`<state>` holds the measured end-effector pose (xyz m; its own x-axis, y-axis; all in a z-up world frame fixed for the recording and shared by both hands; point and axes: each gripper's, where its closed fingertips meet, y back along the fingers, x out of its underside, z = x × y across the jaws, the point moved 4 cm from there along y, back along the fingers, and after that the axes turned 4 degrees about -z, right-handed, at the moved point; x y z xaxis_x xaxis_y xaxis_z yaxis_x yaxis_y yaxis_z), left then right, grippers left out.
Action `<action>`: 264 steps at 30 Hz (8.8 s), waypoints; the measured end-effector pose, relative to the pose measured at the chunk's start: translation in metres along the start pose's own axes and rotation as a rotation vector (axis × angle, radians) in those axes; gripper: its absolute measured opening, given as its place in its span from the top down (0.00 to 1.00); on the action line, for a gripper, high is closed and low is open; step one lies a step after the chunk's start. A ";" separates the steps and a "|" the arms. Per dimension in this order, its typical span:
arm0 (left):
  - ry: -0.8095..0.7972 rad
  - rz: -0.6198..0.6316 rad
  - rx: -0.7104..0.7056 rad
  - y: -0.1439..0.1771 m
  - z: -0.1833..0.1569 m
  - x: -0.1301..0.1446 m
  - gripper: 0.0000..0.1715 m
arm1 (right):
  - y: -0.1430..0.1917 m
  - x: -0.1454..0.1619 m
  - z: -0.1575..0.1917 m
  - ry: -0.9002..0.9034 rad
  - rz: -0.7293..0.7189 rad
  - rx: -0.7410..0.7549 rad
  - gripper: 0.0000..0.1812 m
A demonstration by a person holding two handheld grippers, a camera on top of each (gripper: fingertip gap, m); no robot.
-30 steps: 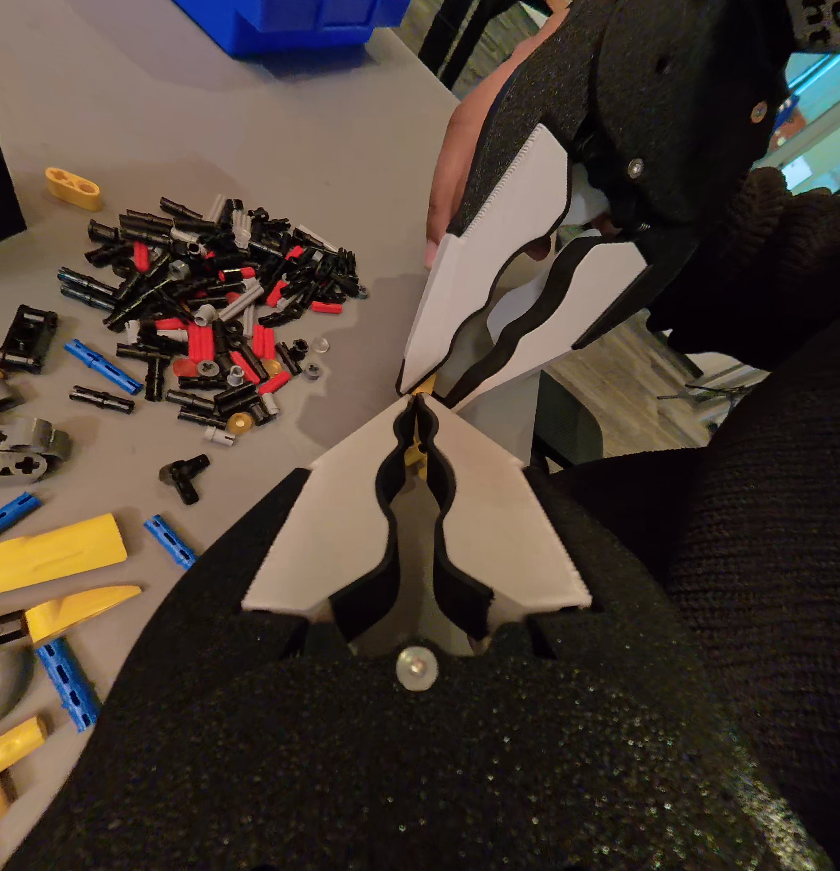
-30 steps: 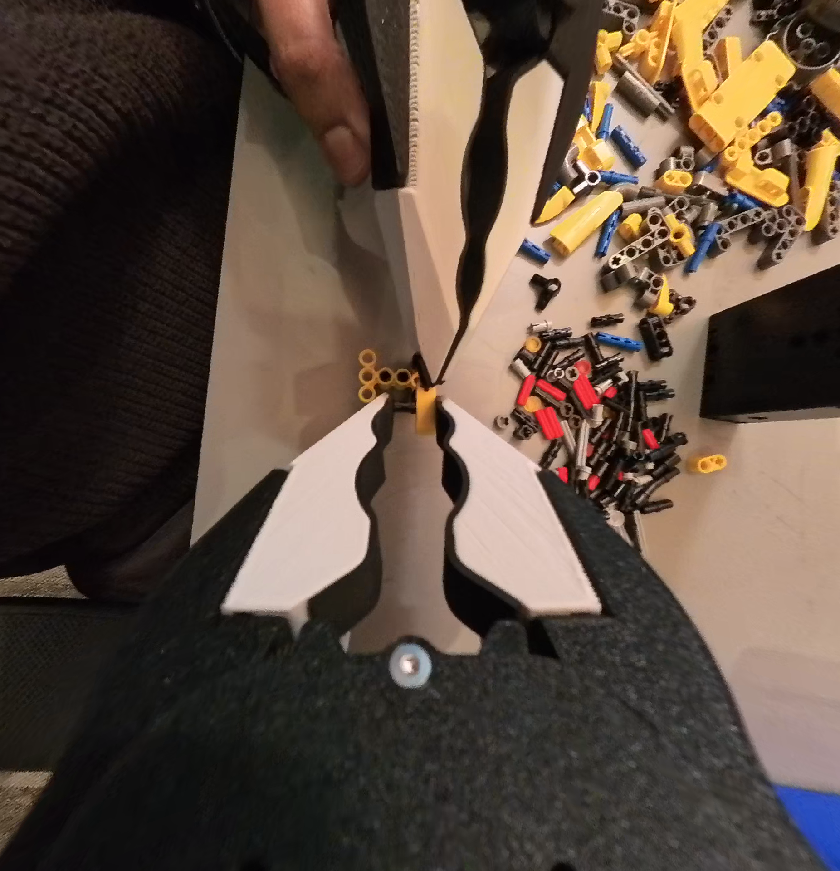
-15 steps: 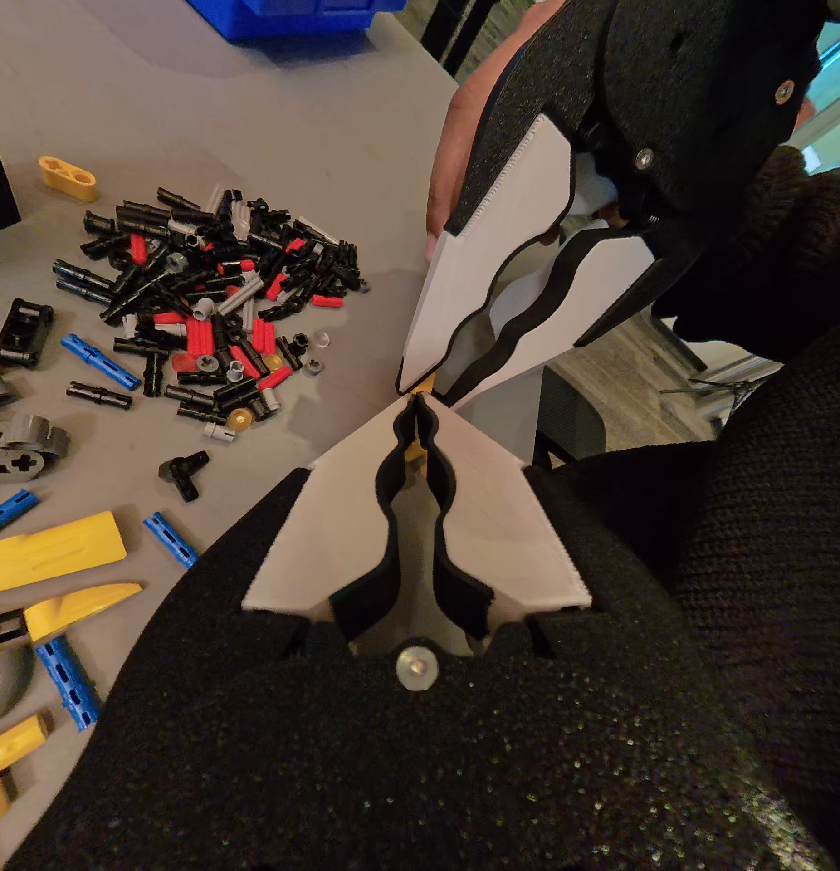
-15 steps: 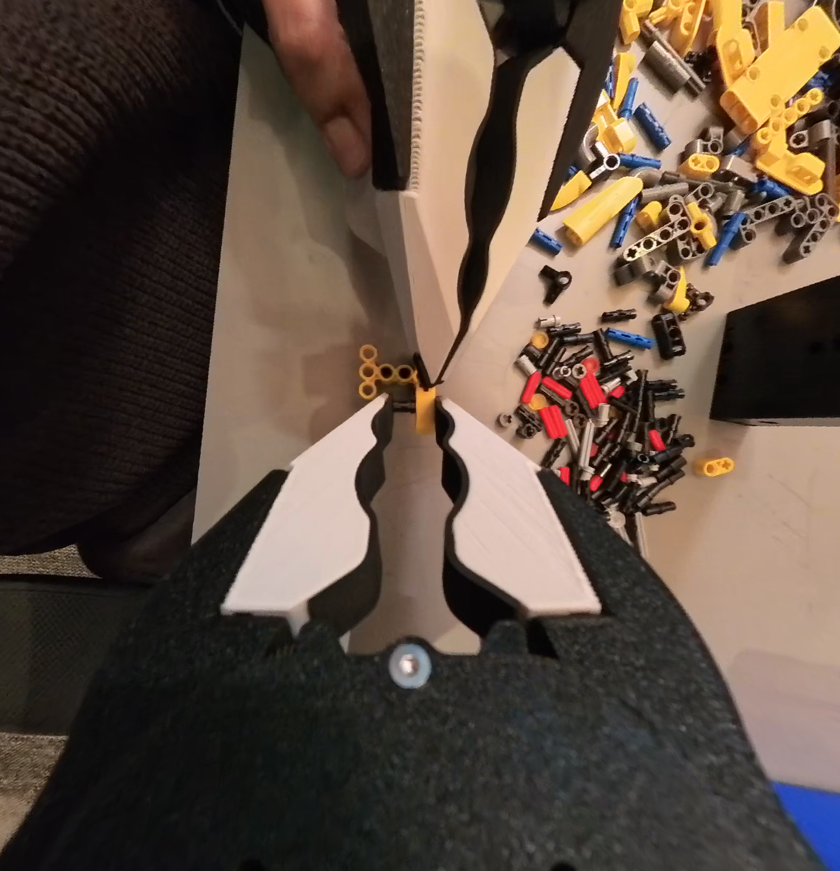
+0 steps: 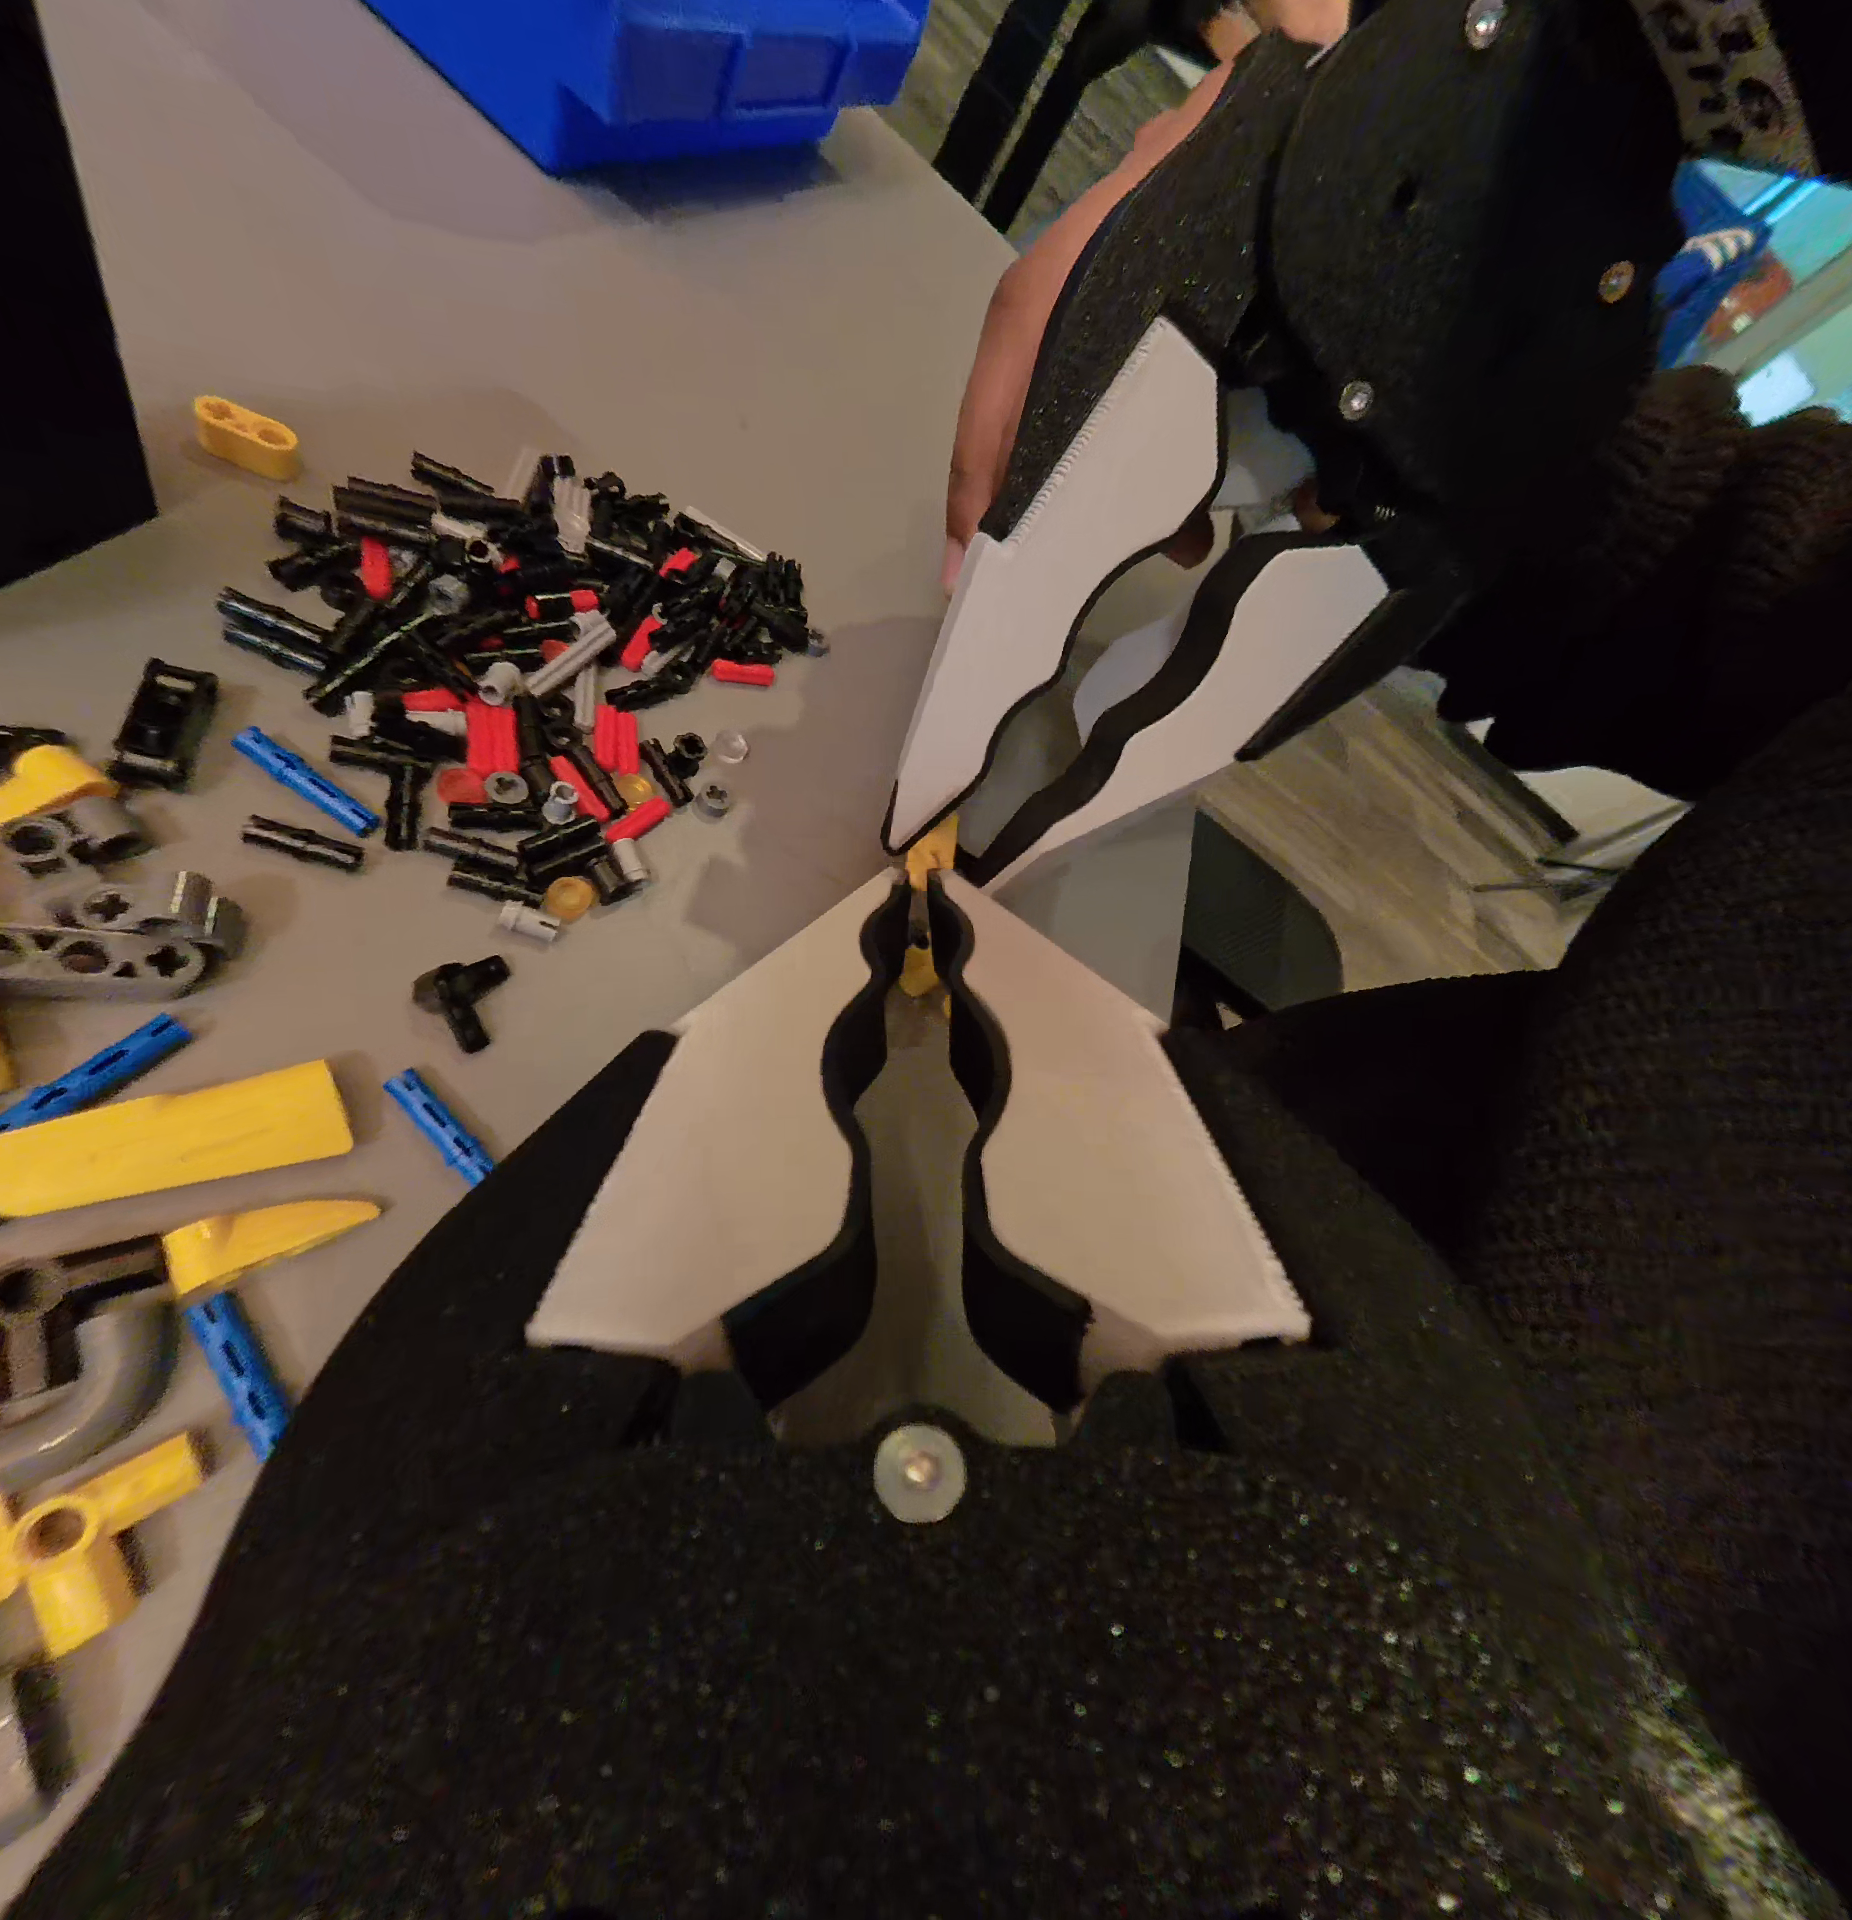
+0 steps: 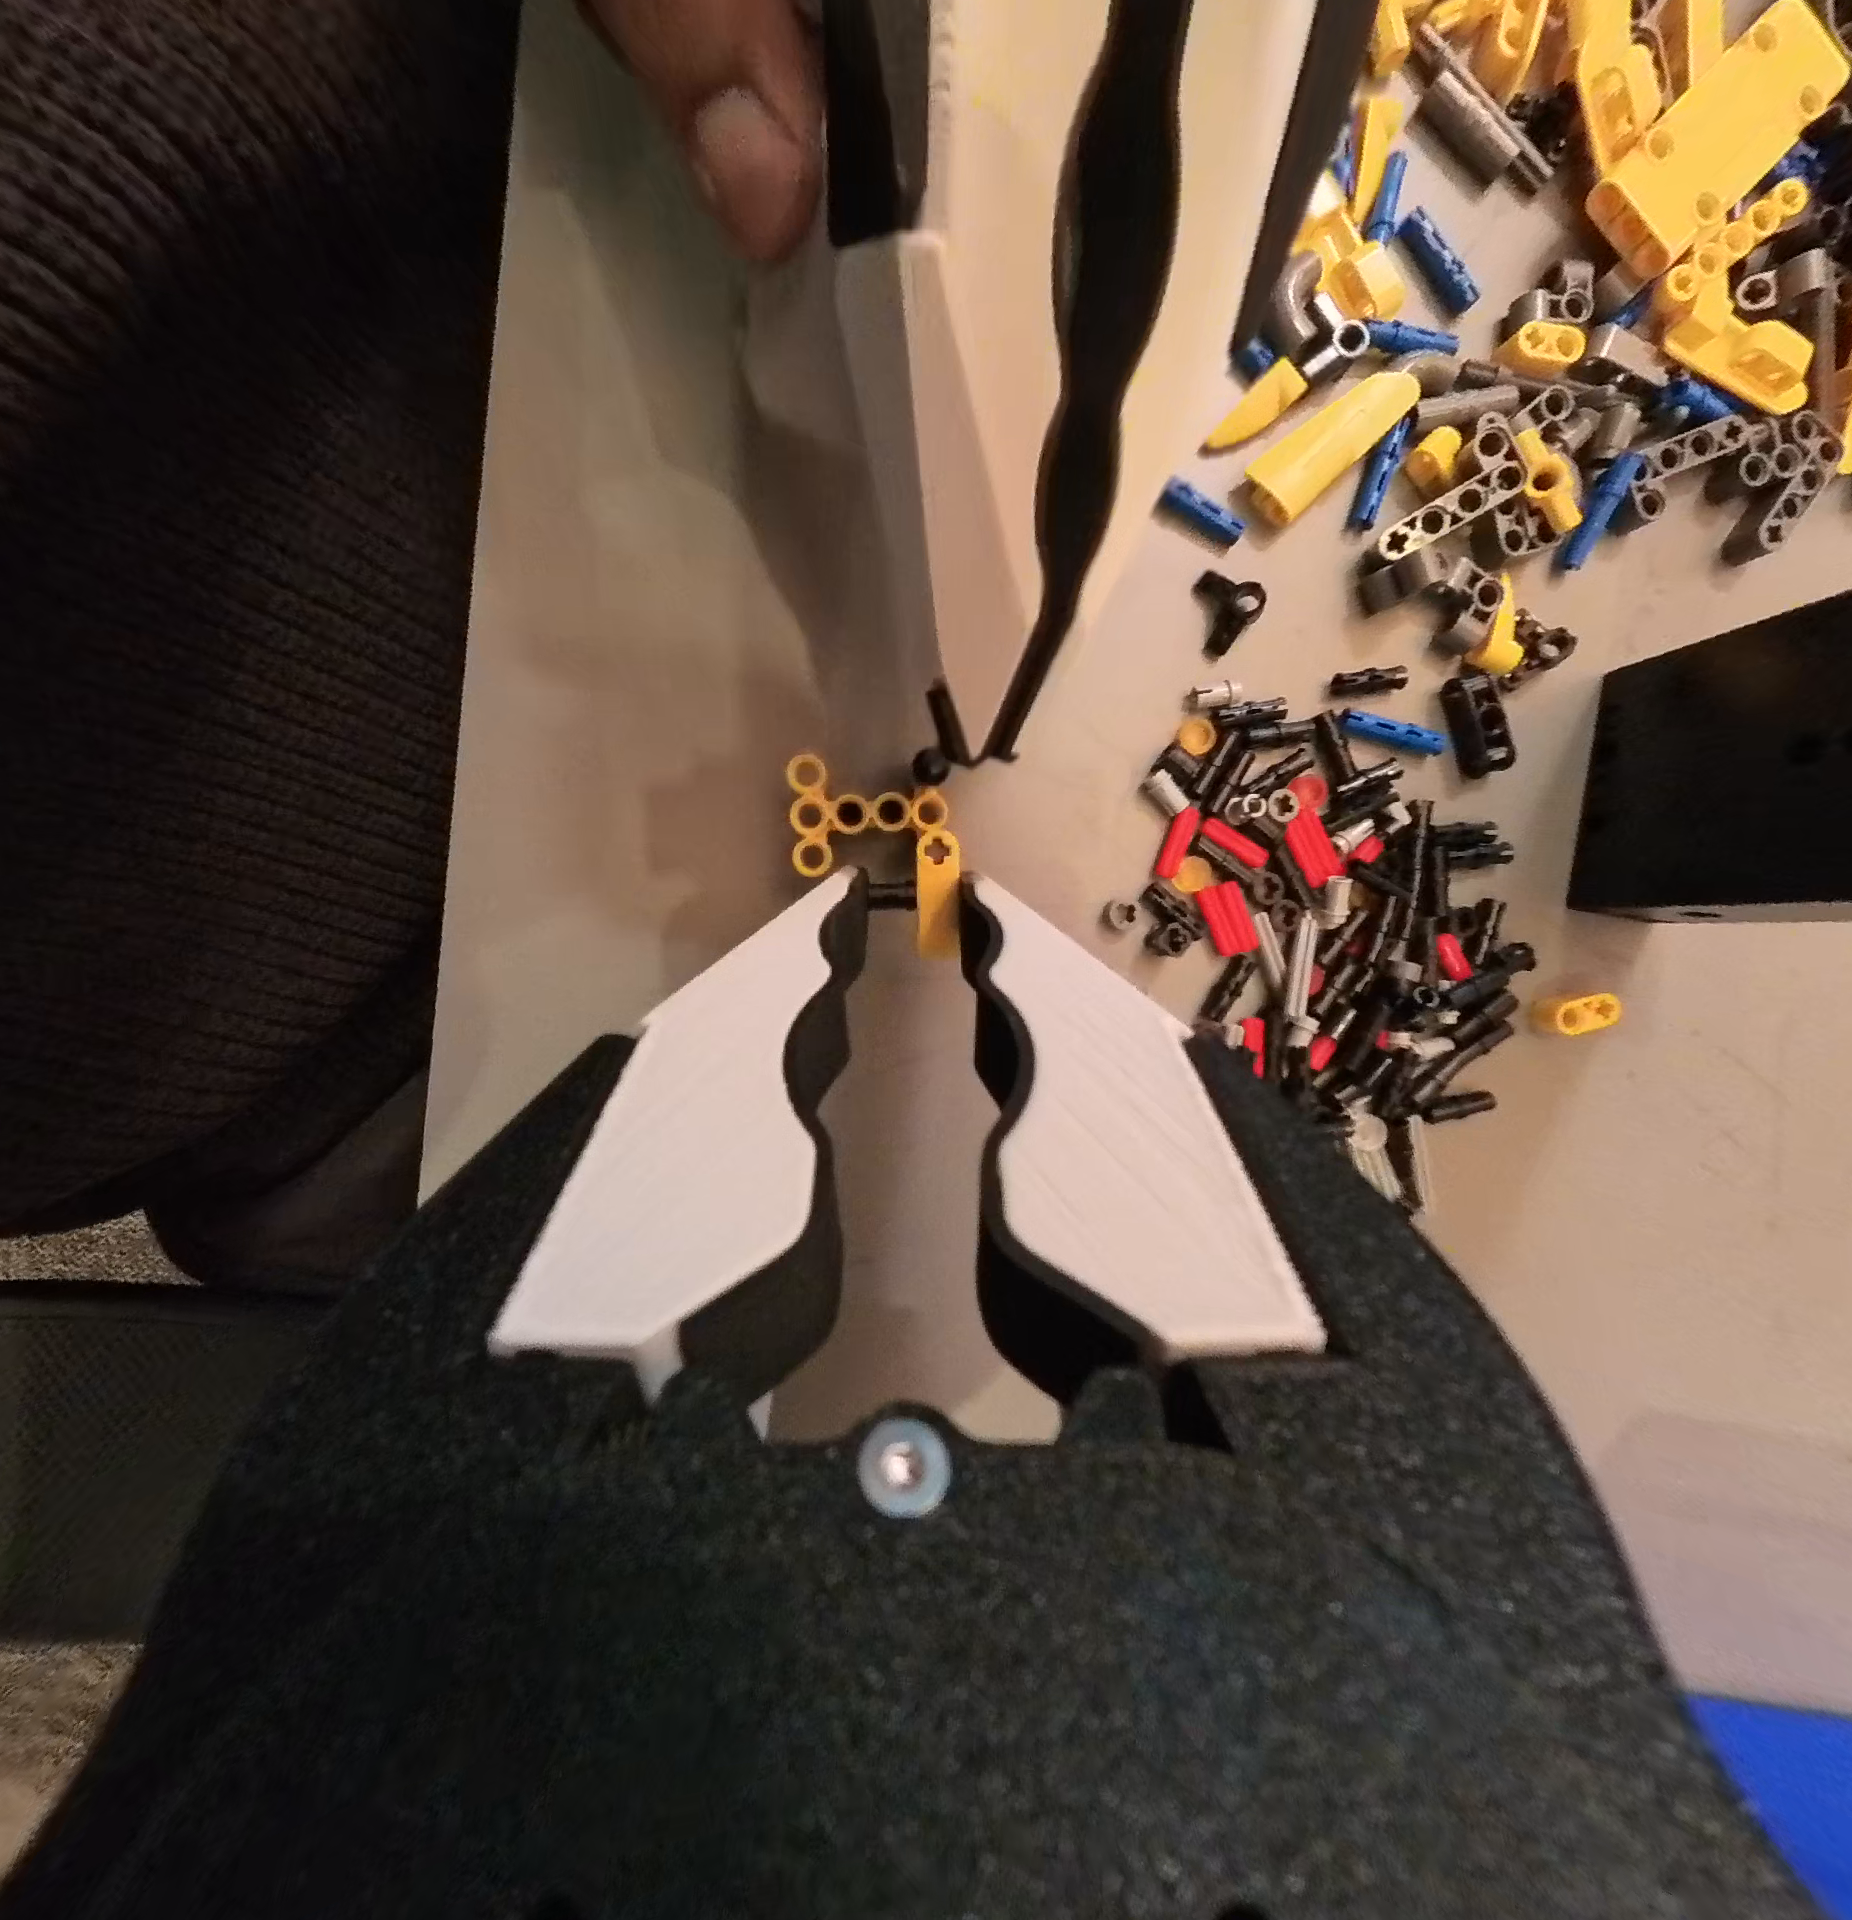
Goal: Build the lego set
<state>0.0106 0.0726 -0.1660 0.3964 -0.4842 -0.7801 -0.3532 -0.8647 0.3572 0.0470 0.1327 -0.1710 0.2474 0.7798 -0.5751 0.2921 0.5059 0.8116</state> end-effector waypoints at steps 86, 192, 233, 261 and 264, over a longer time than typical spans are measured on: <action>0.066 0.192 0.008 -0.014 0.004 0.023 0.95 | -0.003 0.011 0.000 0.039 -0.144 0.029 0.96; -0.227 0.248 -0.017 -0.007 -0.005 0.028 0.98 | 0.004 0.016 0.005 -0.060 0.003 -0.064 0.96; -0.444 0.188 -0.013 -0.012 -0.012 0.017 0.92 | 0.006 0.000 0.004 -0.077 0.312 -0.244 0.96; -0.329 0.269 -0.126 0.020 -0.015 0.053 0.99 | -0.016 -0.016 0.013 -0.058 0.373 -0.265 0.96; -0.318 0.271 -0.121 0.015 -0.015 0.051 1.00 | -0.014 -0.014 0.012 -0.064 0.376 -0.262 0.96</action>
<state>0.0380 0.0326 -0.1927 0.0151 -0.6470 -0.7623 -0.2991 -0.7304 0.6140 0.0509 0.1105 -0.1757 0.3506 0.9067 -0.2345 -0.0698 0.2750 0.9589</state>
